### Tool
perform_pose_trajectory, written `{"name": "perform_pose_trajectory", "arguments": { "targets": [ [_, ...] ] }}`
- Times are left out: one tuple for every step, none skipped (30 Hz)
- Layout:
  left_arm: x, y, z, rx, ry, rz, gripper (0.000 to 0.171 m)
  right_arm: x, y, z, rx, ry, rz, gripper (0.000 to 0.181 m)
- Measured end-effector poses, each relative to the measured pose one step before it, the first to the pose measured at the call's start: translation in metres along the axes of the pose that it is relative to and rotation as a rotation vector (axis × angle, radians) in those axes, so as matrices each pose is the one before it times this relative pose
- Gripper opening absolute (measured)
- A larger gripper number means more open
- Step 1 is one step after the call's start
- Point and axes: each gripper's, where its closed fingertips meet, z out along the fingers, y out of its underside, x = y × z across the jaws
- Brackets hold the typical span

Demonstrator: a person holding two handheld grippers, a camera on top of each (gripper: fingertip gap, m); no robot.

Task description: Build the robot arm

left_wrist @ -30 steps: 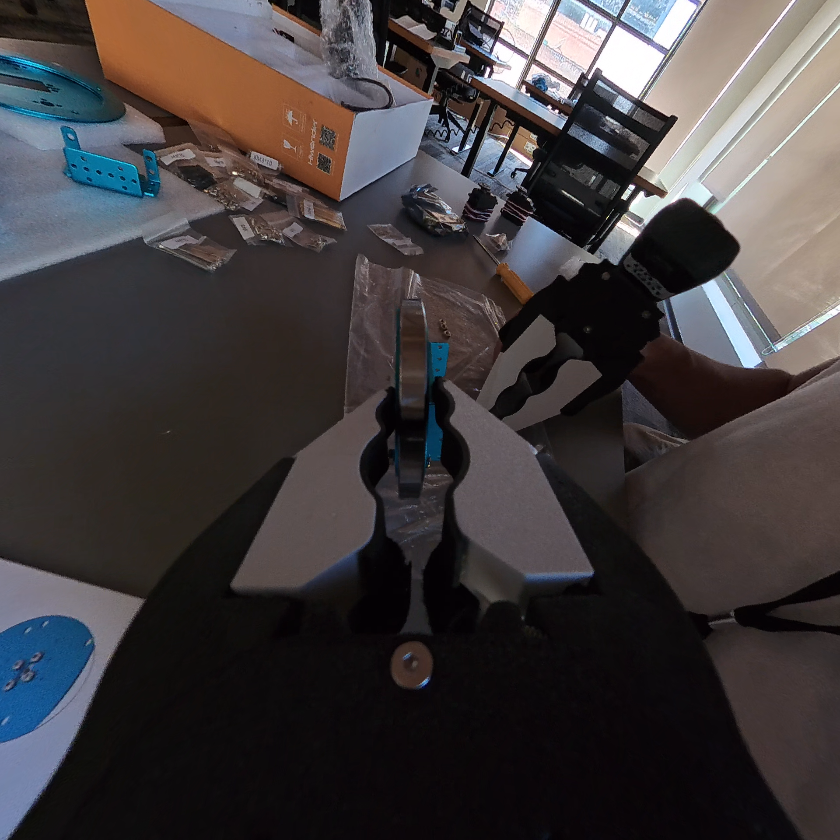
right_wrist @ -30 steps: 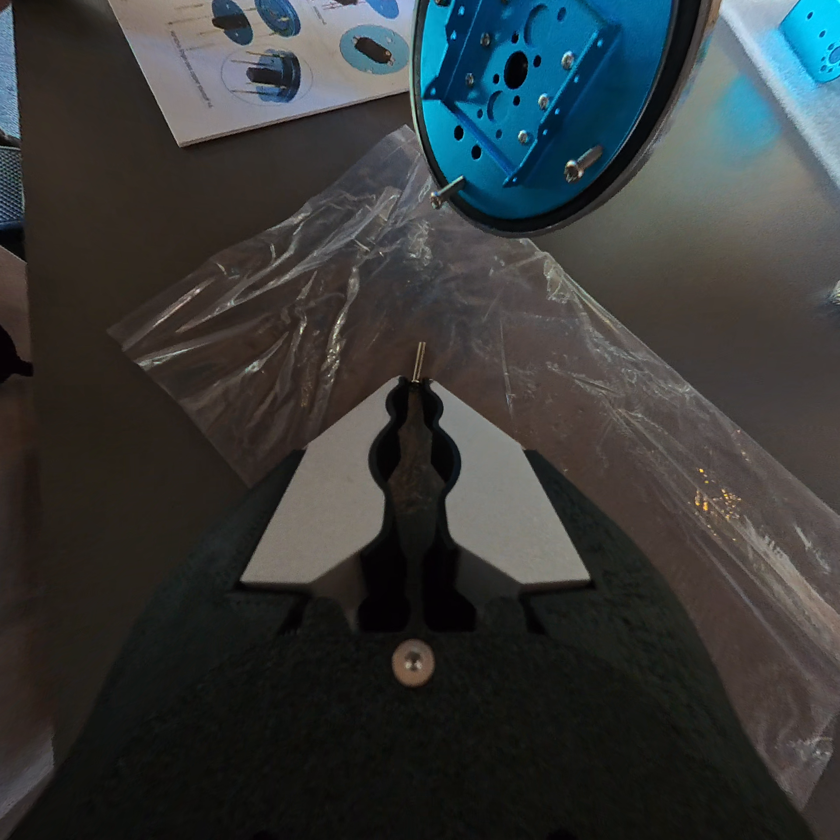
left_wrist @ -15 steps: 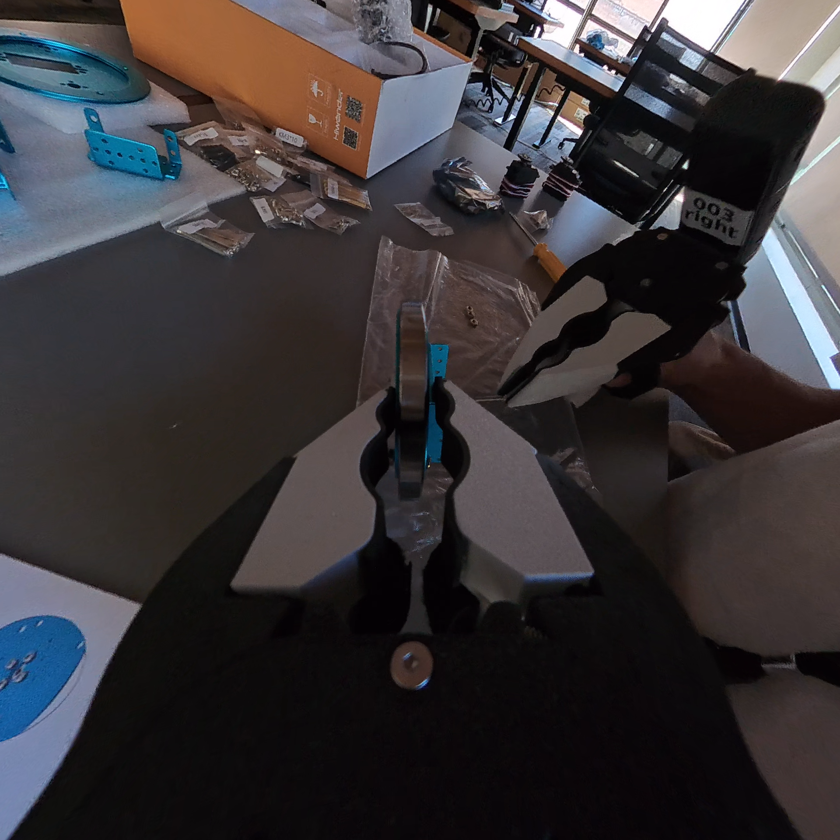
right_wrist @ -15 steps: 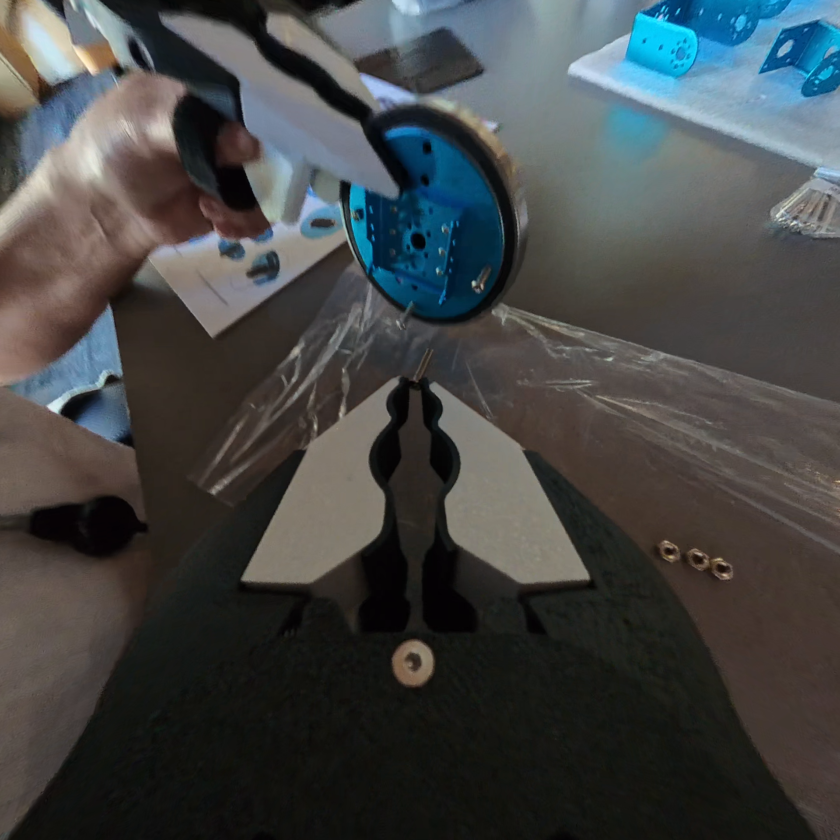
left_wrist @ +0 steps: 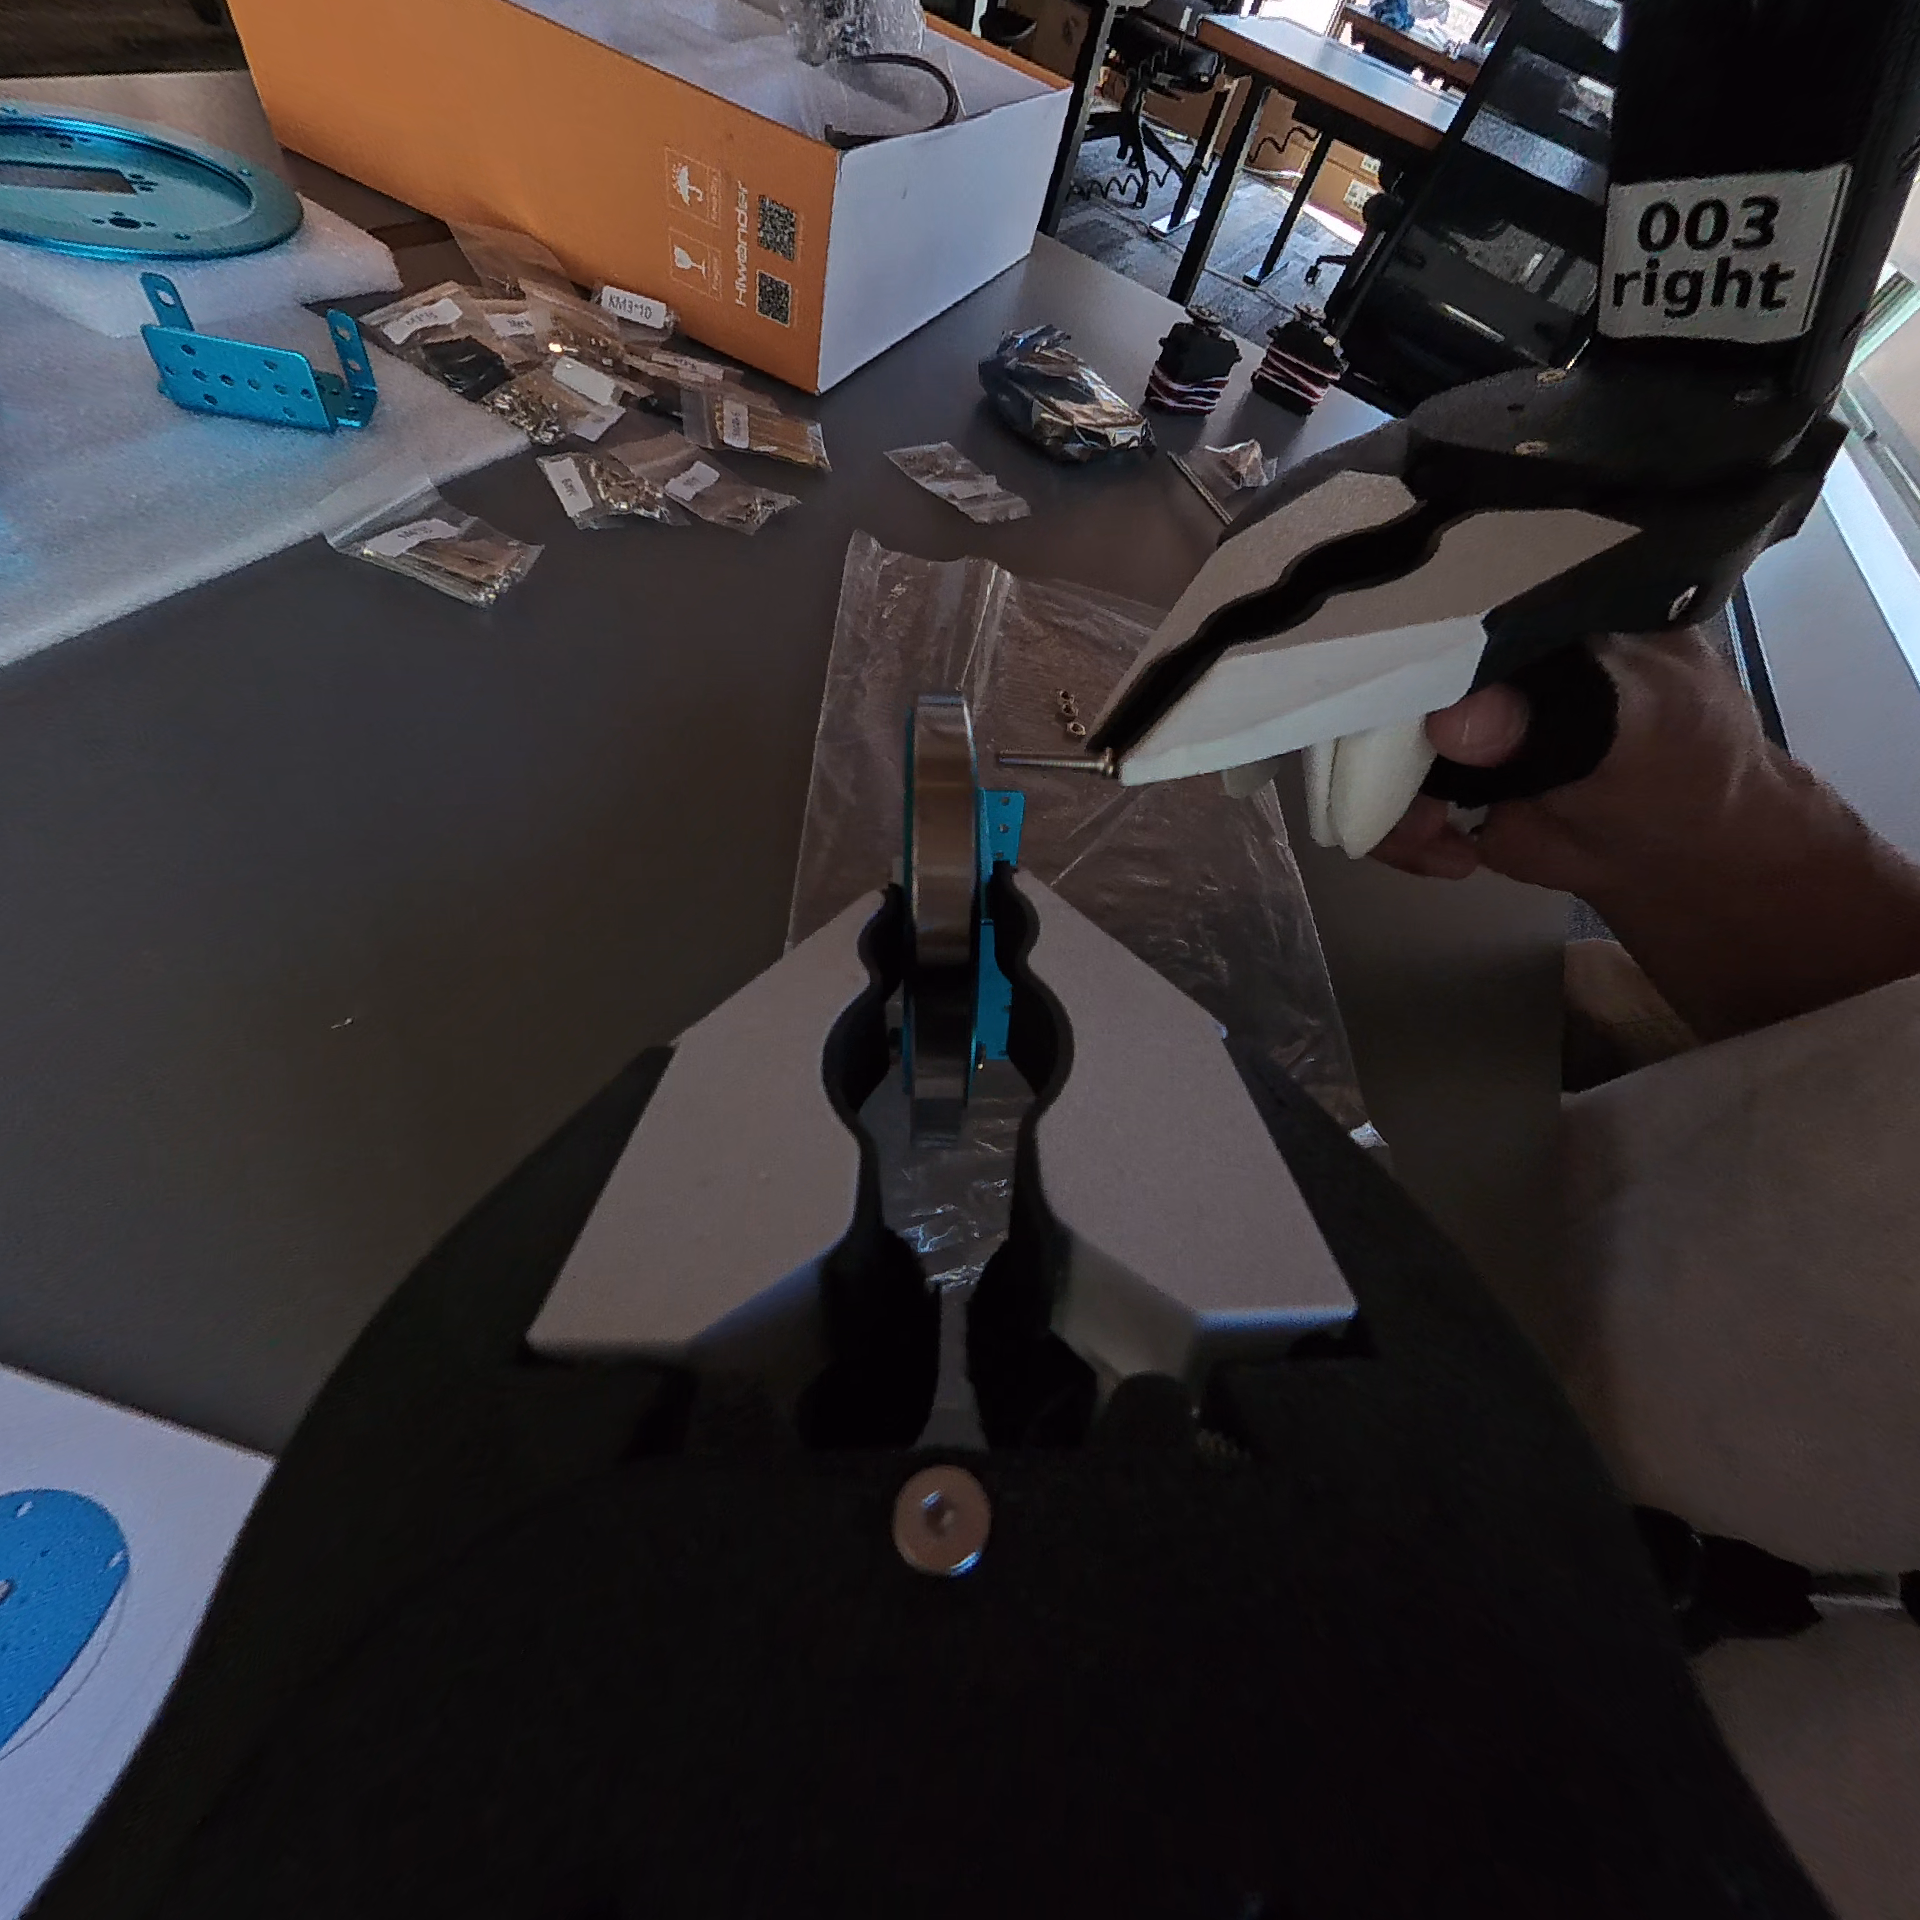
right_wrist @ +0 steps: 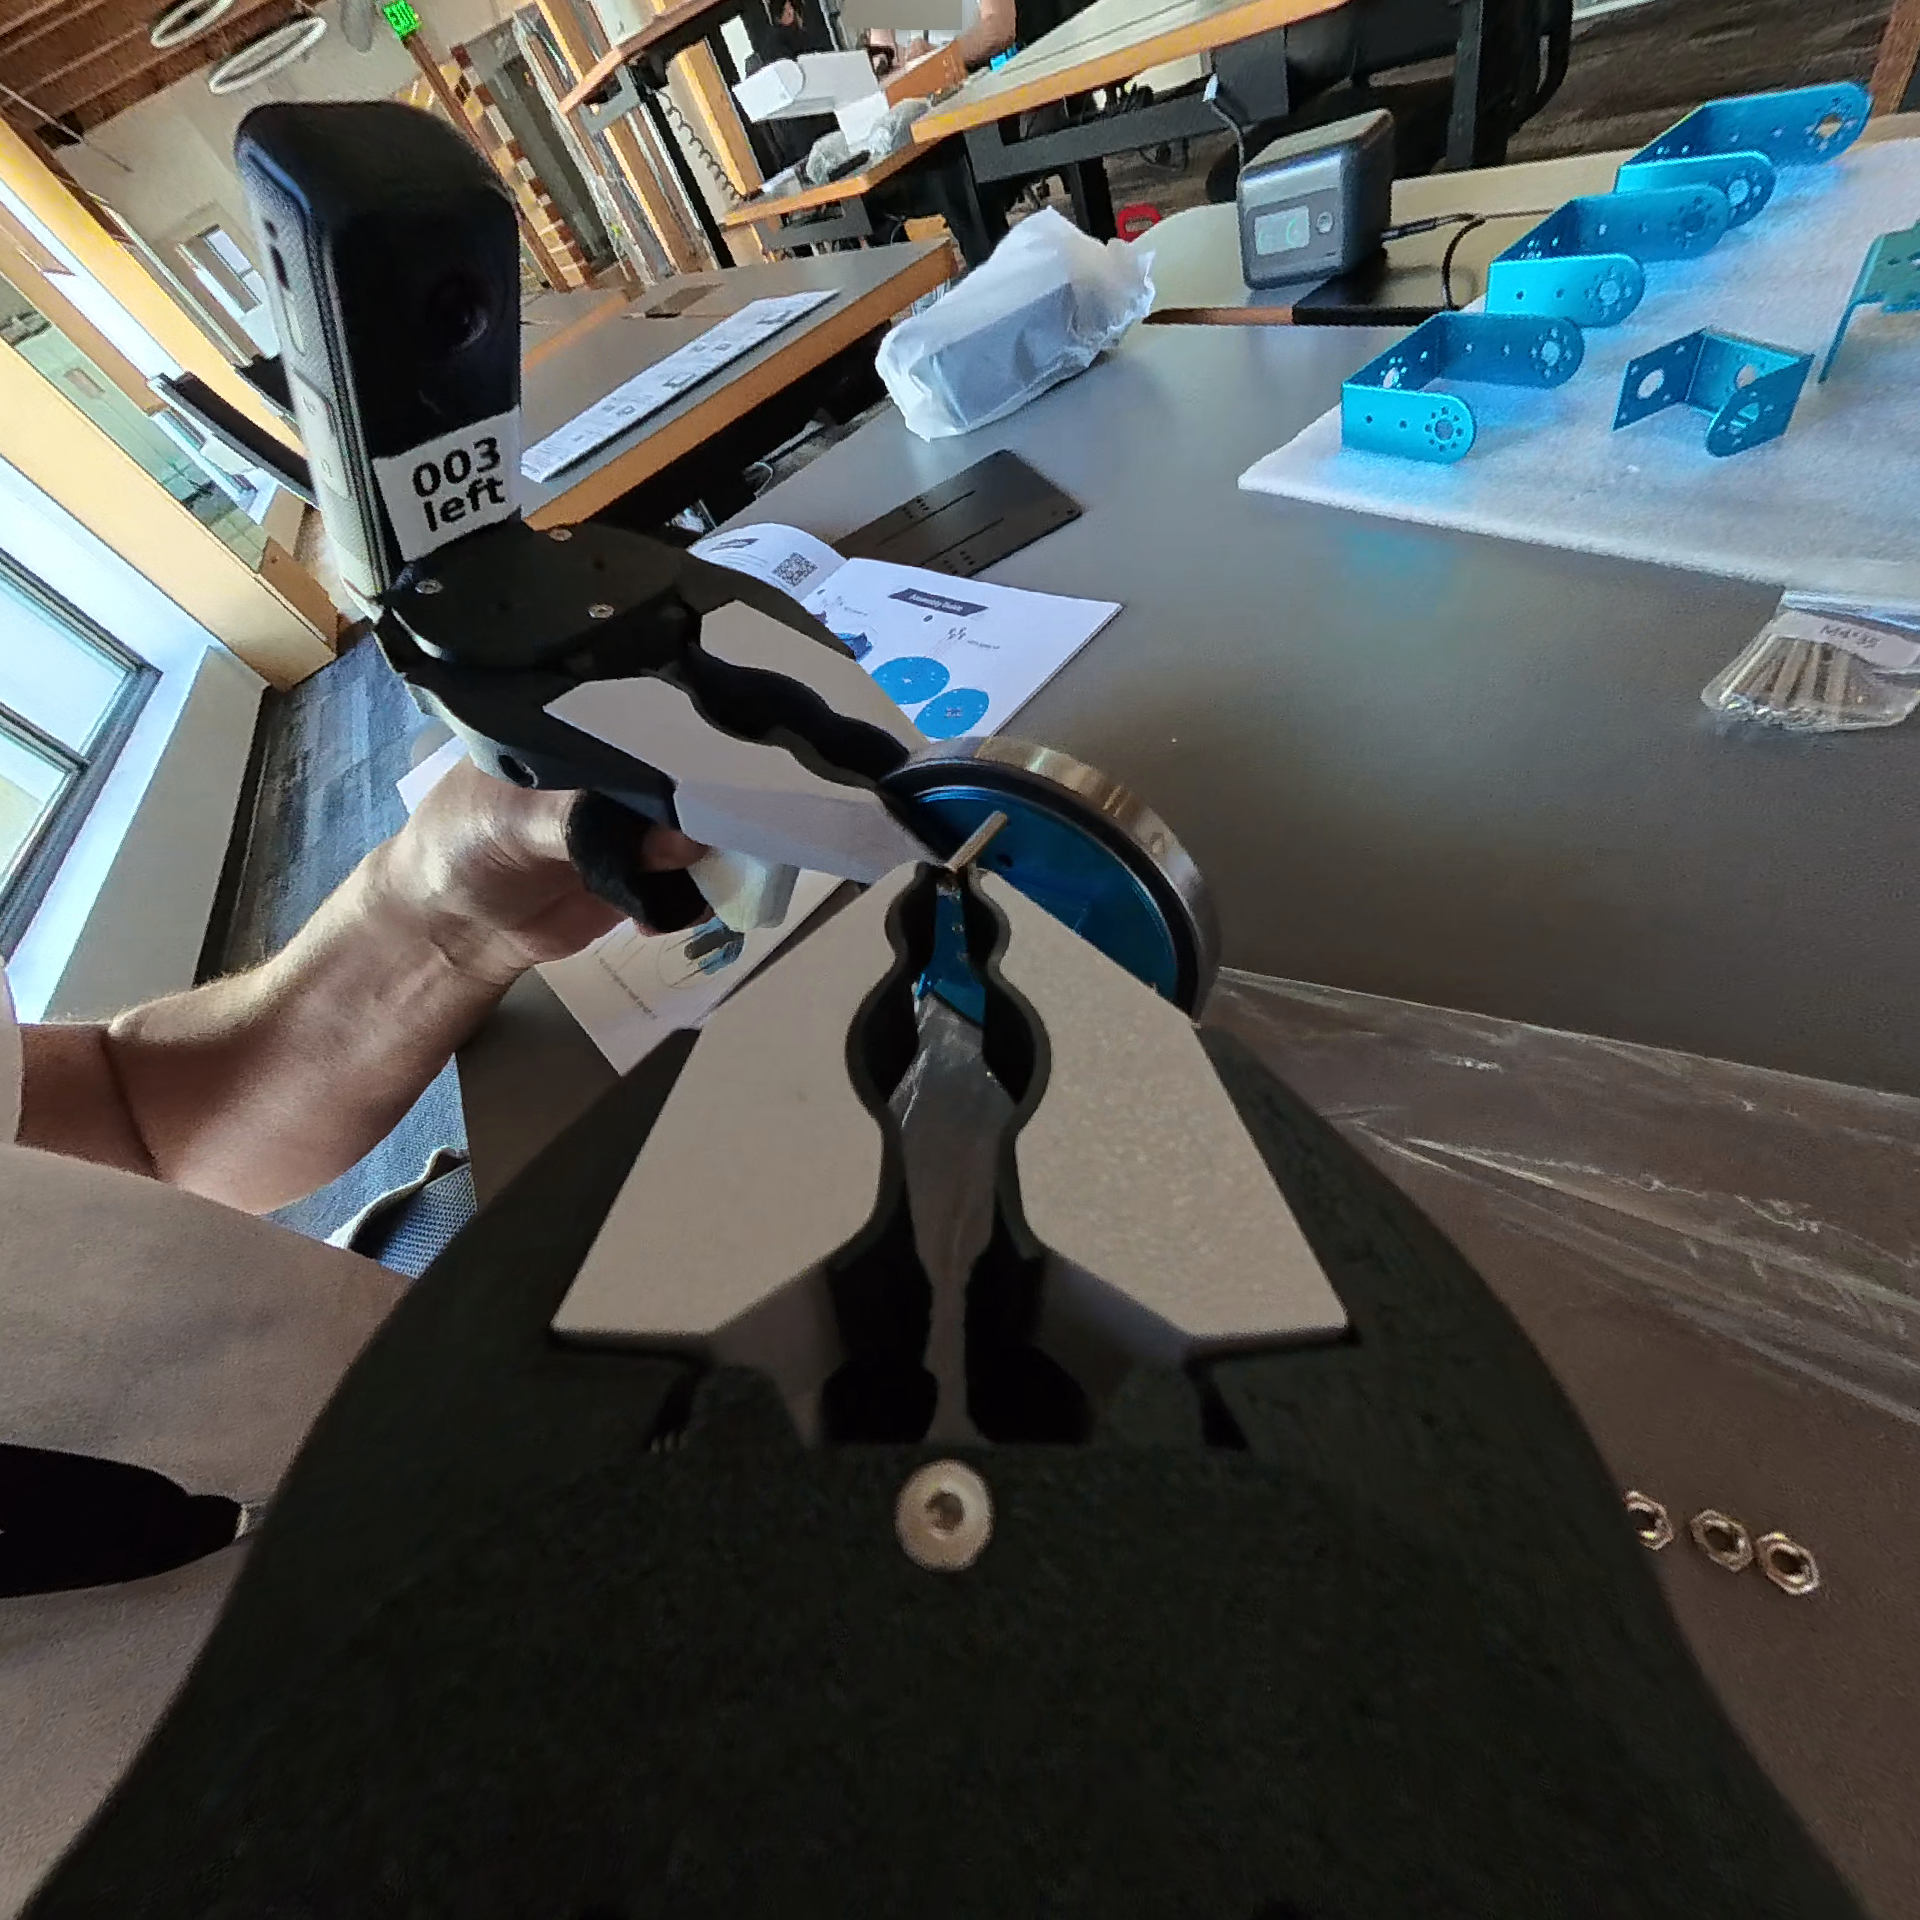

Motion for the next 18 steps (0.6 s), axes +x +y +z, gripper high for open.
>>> {"name": "perform_pose_trajectory", "arguments": {
  "targets": [
    [0.00015, -0.00011, -0.00003, 0.00147, 0.0021, -0.0018, 0.016, -0.00100, -0.00038, 0.00027, 0.0028, -0.0042, -0.0032, 0.003],
    [0.00013, -0.00015, -0.00010, 0.00111, 0.0018, -0.0017, 0.016, 0.00030, 0.00045, 0.00027, -0.0032, 0.0042, -0.0016, 0.003],
    [0.00009, 0.00003, -0.00008, -0.00056, 0.0021, -0.0002, 0.016, 0.00062, 0.00039, 0.00018, -0.0048, 0.0045, -0.0040, 0.003],
    [0.00014, -0.00006, -0.00016, 0.00013, 0.0009, -0.0002, 0.016, -0.00032, -0.00046, 0.00002, 0.0025, -0.0026, -0.0029, 0.003],
    [0.00007, -0.00019, -0.00014, 0.00140, 0.0001, -0.0001, 0.015, 0.00000, 0.00017, -0.00001, -0.0028, -0.0032, 0.0033, 0.002],
    [0.00003, -0.00011, -0.00006, 0.00078, 0.0010, -0.0007, 0.015, -0.00047, 0.00048, 0.00030, -0.0054, -0.0064, 0.0037, 0.002],
    [0.00024, 0.00005, -0.00001, -0.00006, 0.0026, -0.0016, 0.016, -0.00024, -0.00003, 0.00011, 0.0010, -0.0027, 0.0016, 0.002],
    [0.00038, 0.00018, 0.00010, -0.00100, 0.0044, -0.0020, 0.015, 0.00000, 0.00009, 0.00023, 0.0009, -0.0001, -0.0019, 0.001],
    [0.00048, 0.00019, 0.00025, -0.00012, 0.0054, -0.0041, 0.016, -0.00065, 0.00066, 0.00057, -0.0022, -0.0040, -0.0037, 0.001],
    [0.00036, 0.00035, 0.00029, -0.00104, 0.0070, -0.0056, 0.016, 0.00032, 0.00124, 0.00102, -0.0046, 0.0010, -0.0038, 0.000],
    [0.00023, 0.00080, 0.00036, -0.00406, 0.0070, -0.0069, 0.015, 0.00088, 0.00189, 0.00130, -0.0059, 0.0022, -0.0066, 0.001],
    [-0.00042, 0.00088, 0.00033, -0.00407, 0.0033, -0.0066, 0.016, -0.00054, 0.00217, 0.00162, -0.0068, -0.0084, -0.0019, 0.001],
    [-0.00073, 0.00084, 0.00024, -0.00344, 0.0003, -0.0034, 0.016, 0.00082, 0.00233, 0.00159, -0.0078, -0.0012, -0.0003, 0.001],
    [-0.00059, 0.00078, 0.00008, -0.00356, 0.0005, -0.0014, 0.016, 0.00134, 0.00272, 0.00149, -0.0079, 0.0023, -0.0049, 0.000],
    [0.00006, 0.00068, 0.00013, -0.00289, 0.0042, -0.0034, 0.016, -0.00013, 0.00284, 0.00164, -0.0097, -0.0065, -0.0093, 0.000],
    [0.00019, 0.00039, 0.00017, 0.00000, 0.0064, -0.0082, 0.016, 0.00027, 0.00196, 0.00125, -0.0035, -0.0024, -0.0082, 0.000],
    [0.00026, 0.00027, 0.00019, 0.00037, 0.0075, -0.0088, 0.015, 0.00073, 0.00101, 0.00068, 0.0043, 0.0014, -0.0100, 0.000],
    [0.00020, -0.00007, 0.00009, 0.00031, 0.0064, -0.0074, 0.015, -0.00134, 0.00061, 0.00030, 0.0043, -0.0136, -0.0116, 0.000]
  ]
}}
